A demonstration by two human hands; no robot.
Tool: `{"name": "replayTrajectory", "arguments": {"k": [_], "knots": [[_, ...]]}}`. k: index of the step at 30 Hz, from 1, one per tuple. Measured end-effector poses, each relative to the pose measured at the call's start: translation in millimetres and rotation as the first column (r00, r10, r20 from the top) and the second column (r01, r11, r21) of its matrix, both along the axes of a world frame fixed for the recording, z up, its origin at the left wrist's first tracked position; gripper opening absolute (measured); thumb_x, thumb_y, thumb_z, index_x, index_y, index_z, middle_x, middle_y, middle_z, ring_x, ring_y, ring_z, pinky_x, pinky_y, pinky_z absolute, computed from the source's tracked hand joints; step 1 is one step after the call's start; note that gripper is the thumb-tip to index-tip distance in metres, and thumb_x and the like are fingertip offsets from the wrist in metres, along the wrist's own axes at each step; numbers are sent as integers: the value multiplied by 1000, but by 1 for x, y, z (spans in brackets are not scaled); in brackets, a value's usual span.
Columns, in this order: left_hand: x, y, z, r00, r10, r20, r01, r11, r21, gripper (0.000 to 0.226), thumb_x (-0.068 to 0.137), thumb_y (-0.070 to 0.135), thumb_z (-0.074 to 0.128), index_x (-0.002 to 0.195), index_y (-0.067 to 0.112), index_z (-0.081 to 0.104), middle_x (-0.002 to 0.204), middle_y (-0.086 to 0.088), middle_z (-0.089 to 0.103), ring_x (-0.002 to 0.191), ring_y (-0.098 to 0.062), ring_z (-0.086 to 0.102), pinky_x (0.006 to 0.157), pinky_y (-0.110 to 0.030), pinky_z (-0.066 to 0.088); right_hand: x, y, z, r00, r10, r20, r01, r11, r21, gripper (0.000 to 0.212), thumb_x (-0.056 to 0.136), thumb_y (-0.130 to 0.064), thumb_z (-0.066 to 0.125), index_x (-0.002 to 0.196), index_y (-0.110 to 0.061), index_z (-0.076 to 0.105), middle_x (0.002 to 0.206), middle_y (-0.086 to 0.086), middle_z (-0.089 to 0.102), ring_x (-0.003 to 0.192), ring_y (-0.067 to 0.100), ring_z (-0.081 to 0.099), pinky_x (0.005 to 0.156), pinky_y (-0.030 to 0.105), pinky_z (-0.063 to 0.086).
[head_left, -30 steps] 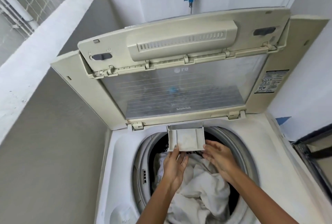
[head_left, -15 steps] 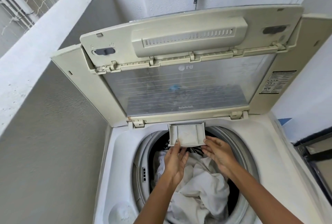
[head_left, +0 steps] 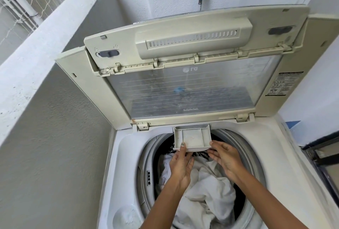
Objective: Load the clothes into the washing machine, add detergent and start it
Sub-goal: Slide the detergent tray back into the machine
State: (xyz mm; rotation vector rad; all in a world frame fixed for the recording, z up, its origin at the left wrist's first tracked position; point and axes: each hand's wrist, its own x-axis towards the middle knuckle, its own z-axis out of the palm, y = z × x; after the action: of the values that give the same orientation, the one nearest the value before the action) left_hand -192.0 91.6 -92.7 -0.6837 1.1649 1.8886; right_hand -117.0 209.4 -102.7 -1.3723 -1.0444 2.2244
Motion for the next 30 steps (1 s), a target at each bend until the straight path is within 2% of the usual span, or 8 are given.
{"name": "replayTrajectory", "arguments": {"k": [9, 12, 18, 24, 30], "knots": [[3, 2, 2, 1000, -12, 13, 12, 1000, -14, 16, 91, 23, 61, 101, 10, 62, 94, -4, 65, 90, -17, 61, 101, -35, 44, 3, 1, 0, 1000, -17, 23, 16, 1000, 25, 13, 84, -7, 68, 96, -2, 67, 83, 13, 68, 76, 20, 64, 66, 23, 58], [3, 4, 3, 1000, -19, 9, 19, 999, -37, 16, 90, 24, 62, 99, 11, 62, 92, -3, 66, 89, -16, 62, 93, -32, 48, 2, 3, 2, 999, -11, 38, 10, 1000, 28, 11, 85, -8, 67, 94, -2, 67, 82, 13, 66, 76, 20, 63, 68, 24, 58], [6, 6, 4, 1000, 17, 3, -17, 997, -77, 19, 88, 25, 65, 97, 9, 60, 93, -6, 66, 87, -18, 63, 86, -30, 51, 1, 3, 7, 998, -14, 53, 13, 1000, 28, 6, 85, -8, 67, 88, -3, 66, 80, 13, 65, 78, 23, 63, 73, 27, 55], [8, 7, 4, 1000, 28, -10, -29, 997, -66, 23, 89, 25, 64, 102, 7, 60, 93, -6, 66, 87, -19, 63, 100, -36, 46, 1, 2, 9, 998, -19, 56, 17, 999, 33, 5, 84, -8, 68, 84, -3, 67, 76, 11, 64, 77, 22, 63, 70, 26, 55], [6, 6, 2, 1000, 10, -29, -12, 996, -87, 33, 89, 26, 64, 113, 4, 57, 94, -7, 65, 103, -24, 61, 101, -37, 46, 0, 2, 9, 998, -37, 51, 36, 999, 26, 7, 84, -7, 67, 88, -1, 67, 80, 13, 66, 79, 22, 63, 71, 27, 55]]}}
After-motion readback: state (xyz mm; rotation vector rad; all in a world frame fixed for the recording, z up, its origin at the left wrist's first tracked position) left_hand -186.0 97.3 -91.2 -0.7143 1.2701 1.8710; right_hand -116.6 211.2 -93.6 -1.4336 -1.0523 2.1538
